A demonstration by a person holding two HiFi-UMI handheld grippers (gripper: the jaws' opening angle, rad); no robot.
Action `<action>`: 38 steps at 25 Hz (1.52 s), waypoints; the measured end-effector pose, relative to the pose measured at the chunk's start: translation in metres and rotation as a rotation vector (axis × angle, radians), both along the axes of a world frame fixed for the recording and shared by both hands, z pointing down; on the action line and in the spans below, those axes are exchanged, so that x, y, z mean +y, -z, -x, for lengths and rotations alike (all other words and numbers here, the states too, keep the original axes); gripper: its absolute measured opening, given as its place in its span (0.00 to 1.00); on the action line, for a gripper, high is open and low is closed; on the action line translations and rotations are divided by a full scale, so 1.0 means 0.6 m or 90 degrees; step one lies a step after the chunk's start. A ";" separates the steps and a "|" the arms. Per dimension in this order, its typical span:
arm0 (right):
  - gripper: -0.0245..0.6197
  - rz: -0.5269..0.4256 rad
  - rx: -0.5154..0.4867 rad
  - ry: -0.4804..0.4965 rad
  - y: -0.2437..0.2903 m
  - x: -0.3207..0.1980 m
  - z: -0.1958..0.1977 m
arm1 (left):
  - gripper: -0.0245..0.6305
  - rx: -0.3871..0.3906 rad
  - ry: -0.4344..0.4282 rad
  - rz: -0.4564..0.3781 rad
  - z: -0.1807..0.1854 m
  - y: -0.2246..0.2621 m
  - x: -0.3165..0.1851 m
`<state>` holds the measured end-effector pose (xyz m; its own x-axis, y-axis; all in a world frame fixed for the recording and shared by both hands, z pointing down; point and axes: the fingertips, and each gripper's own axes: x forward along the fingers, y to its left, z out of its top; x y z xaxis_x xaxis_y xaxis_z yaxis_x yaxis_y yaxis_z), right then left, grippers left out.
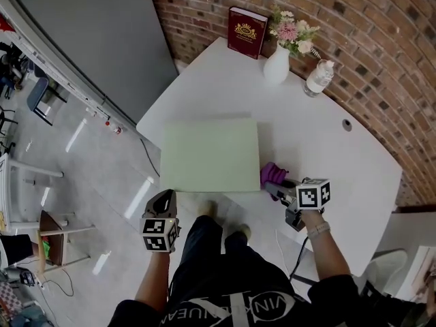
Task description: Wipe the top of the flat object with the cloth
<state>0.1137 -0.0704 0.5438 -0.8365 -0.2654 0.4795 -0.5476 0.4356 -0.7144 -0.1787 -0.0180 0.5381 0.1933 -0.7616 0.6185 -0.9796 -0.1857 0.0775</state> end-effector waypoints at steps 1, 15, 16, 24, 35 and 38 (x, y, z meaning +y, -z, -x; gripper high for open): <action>0.14 0.006 -0.003 0.006 -0.001 0.009 0.007 | 0.06 0.007 0.003 0.004 0.001 -0.003 0.000; 0.14 0.054 -0.002 0.074 -0.014 0.084 0.086 | 0.06 0.023 0.025 0.002 0.065 -0.012 -0.074; 0.14 0.057 0.001 0.078 -0.015 0.087 0.093 | 0.06 0.024 0.025 0.000 0.071 -0.012 -0.081; 0.14 0.076 -0.011 0.084 -0.014 0.096 0.152 | 0.06 -0.057 -0.023 -0.059 0.082 0.026 -0.113; 0.14 0.076 -0.031 0.049 -0.016 0.076 0.219 | 0.06 -0.146 -0.311 -0.069 -0.068 0.038 -0.134; 0.14 0.079 -0.036 0.046 -0.018 0.076 0.237 | 0.06 -0.152 -0.340 -0.066 -0.089 0.034 -0.142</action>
<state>-0.0282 -0.0248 0.5543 -0.8782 -0.1451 0.4557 -0.4748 0.3793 -0.7942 -0.1250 -0.1031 0.5176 0.4303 -0.6559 0.6202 -0.7366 -0.6523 -0.1787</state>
